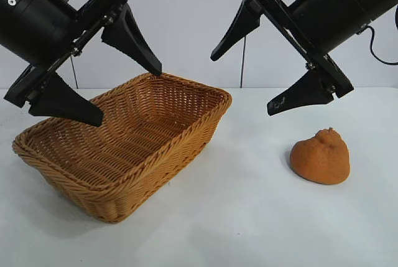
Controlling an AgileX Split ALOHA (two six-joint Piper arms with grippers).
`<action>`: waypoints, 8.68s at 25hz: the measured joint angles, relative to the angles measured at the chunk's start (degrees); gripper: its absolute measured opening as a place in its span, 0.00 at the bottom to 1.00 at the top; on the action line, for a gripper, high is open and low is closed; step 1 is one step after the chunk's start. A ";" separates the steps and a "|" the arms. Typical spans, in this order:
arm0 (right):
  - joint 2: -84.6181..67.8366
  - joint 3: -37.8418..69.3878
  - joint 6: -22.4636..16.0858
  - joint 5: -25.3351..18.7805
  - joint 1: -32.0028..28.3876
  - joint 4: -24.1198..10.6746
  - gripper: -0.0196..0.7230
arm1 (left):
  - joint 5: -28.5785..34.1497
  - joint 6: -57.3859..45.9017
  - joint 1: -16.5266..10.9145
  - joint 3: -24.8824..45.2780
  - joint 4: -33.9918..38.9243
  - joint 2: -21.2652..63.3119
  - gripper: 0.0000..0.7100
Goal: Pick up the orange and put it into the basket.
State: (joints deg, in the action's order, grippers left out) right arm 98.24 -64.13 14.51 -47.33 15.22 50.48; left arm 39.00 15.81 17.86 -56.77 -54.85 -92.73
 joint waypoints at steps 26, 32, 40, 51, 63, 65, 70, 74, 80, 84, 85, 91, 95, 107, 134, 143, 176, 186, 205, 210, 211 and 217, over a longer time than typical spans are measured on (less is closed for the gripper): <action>0.00 0.00 0.00 0.00 0.00 0.00 0.96 | 4.11 -11.68 -3.51 0.00 4.92 8.86 0.95; 0.00 0.00 0.00 0.00 0.00 0.00 0.96 | 9.96 -28.81 -3.51 0.00 17.14 11.27 0.95; 0.00 0.00 0.00 0.46 0.00 0.03 0.96 | 4.32 -53.66 -3.69 3.48 30.46 11.32 0.95; 0.00 0.00 0.00 0.94 0.00 0.03 0.96 | -2.61 -58.11 -3.69 4.44 31.00 1.00 0.95; 0.00 0.00 0.00 1.31 0.00 0.03 0.96 | -14.80 -68.72 -1.12 8.81 31.29 -7.96 0.95; 0.00 0.00 0.00 1.31 0.00 0.03 0.96 | -17.90 -70.12 -0.97 10.83 31.41 -7.96 0.95; 0.00 0.00 0.00 1.43 0.00 0.03 0.96 | -23.08 -70.70 -0.97 11.92 35.00 -8.27 0.95; 0.00 0.00 0.00 1.43 0.00 0.03 0.96 | -24.08 -70.70 -0.97 11.92 35.69 -8.27 0.95; 0.00 0.00 0.00 1.57 0.00 0.03 0.96 | -22.97 -67.65 -0.97 11.92 35.71 -9.21 0.91; 0.00 0.00 0.00 1.57 0.00 0.03 0.96 | -21.05 -67.42 -0.97 11.92 35.71 -9.66 0.67; 0.00 0.00 0.00 1.61 0.00 0.03 0.96 | -21.05 -67.31 -0.97 11.92 35.71 -9.66 0.61; 0.00 0.00 0.00 1.68 0.00 0.03 0.96 | -20.45 -67.25 -0.97 11.61 35.54 -9.66 0.26; 0.00 0.00 0.00 1.68 0.00 0.03 0.96 | -18.55 -67.32 -1.04 10.96 35.36 -9.66 0.12; 0.00 0.00 0.00 1.69 0.00 0.04 0.96 | -7.47 -61.99 -1.04 -2.80 36.26 -10.50 0.12; 0.00 0.00 0.00 0.00 0.00 -0.01 0.96 | 14.36 -26.33 -6.95 -21.67 37.05 -19.94 0.12; 0.00 0.00 0.00 -0.04 0.00 -0.03 0.96 | 13.83 -25.70 -6.77 -21.96 35.77 -22.50 0.12; 0.00 0.00 0.00 -0.22 0.00 -0.03 0.96 | 23.28 -22.29 -8.16 -33.86 42.85 -16.57 0.95; 0.00 0.00 0.00 -0.27 0.00 -0.64 0.96 | 30.45 -22.18 -13.10 -37.92 57.55 -16.44 0.95; 0.00 0.00 0.00 -0.33 0.00 -0.76 0.96 | 30.46 -21.82 -14.15 -14.82 57.95 9.11 0.95; 0.00 0.00 0.00 -0.47 0.00 -0.76 0.96 | 30.57 -21.78 -14.15 -2.14 57.95 24.27 0.95; 0.00 0.00 0.00 -0.47 0.00 -0.76 0.96 | 30.57 -21.71 -14.15 0.30 57.95 26.74 0.95; 0.00 0.00 0.00 -0.47 0.00 -0.76 0.96 | 28.88 -21.71 -14.15 12.71 57.95 43.30 0.95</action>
State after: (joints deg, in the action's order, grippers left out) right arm 98.24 -64.13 14.51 -47.80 15.22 49.73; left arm 67.89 -5.90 3.71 -44.06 3.10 -49.43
